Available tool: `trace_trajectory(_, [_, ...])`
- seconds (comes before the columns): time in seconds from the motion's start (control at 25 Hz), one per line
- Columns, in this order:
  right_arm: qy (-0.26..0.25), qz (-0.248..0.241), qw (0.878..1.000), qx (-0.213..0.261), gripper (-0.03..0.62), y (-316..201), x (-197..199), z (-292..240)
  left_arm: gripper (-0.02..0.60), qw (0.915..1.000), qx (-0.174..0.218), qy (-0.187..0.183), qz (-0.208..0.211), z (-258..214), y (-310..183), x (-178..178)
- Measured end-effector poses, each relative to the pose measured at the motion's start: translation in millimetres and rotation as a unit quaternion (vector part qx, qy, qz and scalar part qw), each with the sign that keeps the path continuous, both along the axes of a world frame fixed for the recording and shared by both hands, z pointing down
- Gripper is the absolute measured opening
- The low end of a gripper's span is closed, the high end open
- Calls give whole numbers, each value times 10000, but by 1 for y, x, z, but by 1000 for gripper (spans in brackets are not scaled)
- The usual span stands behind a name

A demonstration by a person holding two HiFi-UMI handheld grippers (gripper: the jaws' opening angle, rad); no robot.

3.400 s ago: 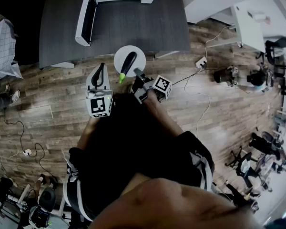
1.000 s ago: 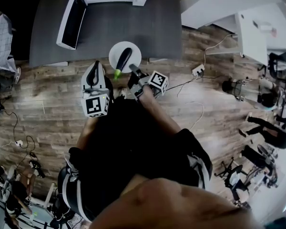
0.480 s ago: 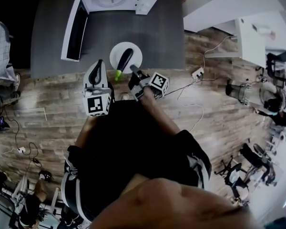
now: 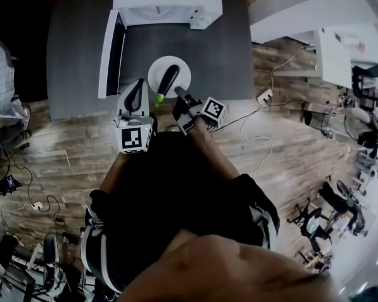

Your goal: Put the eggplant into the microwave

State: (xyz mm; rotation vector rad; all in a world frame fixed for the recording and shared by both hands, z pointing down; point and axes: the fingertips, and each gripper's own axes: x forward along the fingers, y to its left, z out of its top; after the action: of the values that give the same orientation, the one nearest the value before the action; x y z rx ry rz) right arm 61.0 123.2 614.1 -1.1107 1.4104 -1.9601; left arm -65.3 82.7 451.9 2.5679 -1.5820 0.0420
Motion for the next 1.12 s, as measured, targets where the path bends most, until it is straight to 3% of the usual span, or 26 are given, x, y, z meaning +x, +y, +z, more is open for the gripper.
trace_trajectory(0.28, [64, 197, 9998, 8, 40, -31, -20, -2, 34, 9998, -36, 102, 184, -3, -29, -28])
trace_trajectory(0.56, [29, 216, 9998, -24, 39, -59, -28, 2, 34, 9999, -25, 131, 96, 1, -49, -41])
trace_trajectory(1.12, [124, -457, 9989, 48, 40, -114, -11, 9, 34, 9984, 50, 153, -548, -5, -85, -27])
